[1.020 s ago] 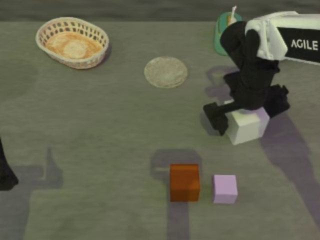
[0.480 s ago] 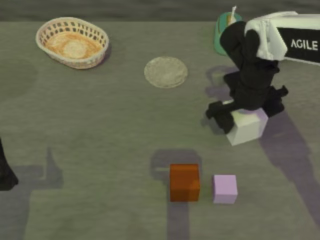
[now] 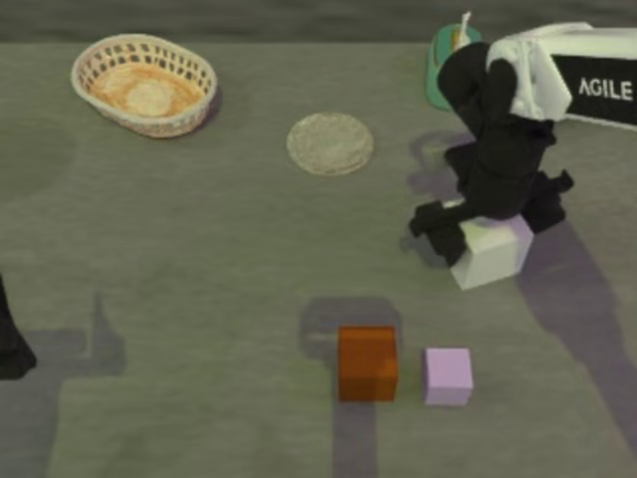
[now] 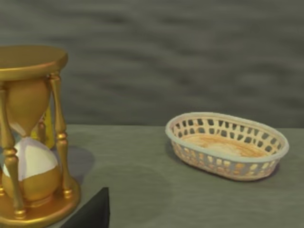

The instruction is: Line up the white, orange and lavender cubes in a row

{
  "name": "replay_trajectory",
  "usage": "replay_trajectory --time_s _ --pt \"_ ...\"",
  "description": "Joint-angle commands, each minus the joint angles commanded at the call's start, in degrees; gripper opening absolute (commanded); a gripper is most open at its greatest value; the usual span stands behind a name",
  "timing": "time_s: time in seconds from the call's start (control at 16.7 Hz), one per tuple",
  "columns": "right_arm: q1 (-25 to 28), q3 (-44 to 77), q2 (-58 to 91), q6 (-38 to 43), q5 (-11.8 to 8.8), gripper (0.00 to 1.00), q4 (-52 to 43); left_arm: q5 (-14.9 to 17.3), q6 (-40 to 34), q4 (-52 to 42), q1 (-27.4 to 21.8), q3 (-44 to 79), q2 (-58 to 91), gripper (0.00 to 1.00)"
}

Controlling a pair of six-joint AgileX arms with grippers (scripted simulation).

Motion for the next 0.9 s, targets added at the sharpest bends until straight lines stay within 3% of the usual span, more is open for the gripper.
replay_trajectory --time_s 0.3,0.66,0.9 --pt "-0.1 1.0 -0.6 0.0 0.0 0.00 -1.1 0.0 0.0 0.0 0.0 0.0 0.0 1.00" --pt "0.3 8.4 -3.8 0.0 0.0 0.00 -12.3 0.0 0.0 0.0 0.0 0.0 0.0 1.00" --pt "0.3 9.4 -4.4 -0.1 0.0 0.00 -13.6 0.0 0.0 0.0 0.0 0.0 0.0 1.00"
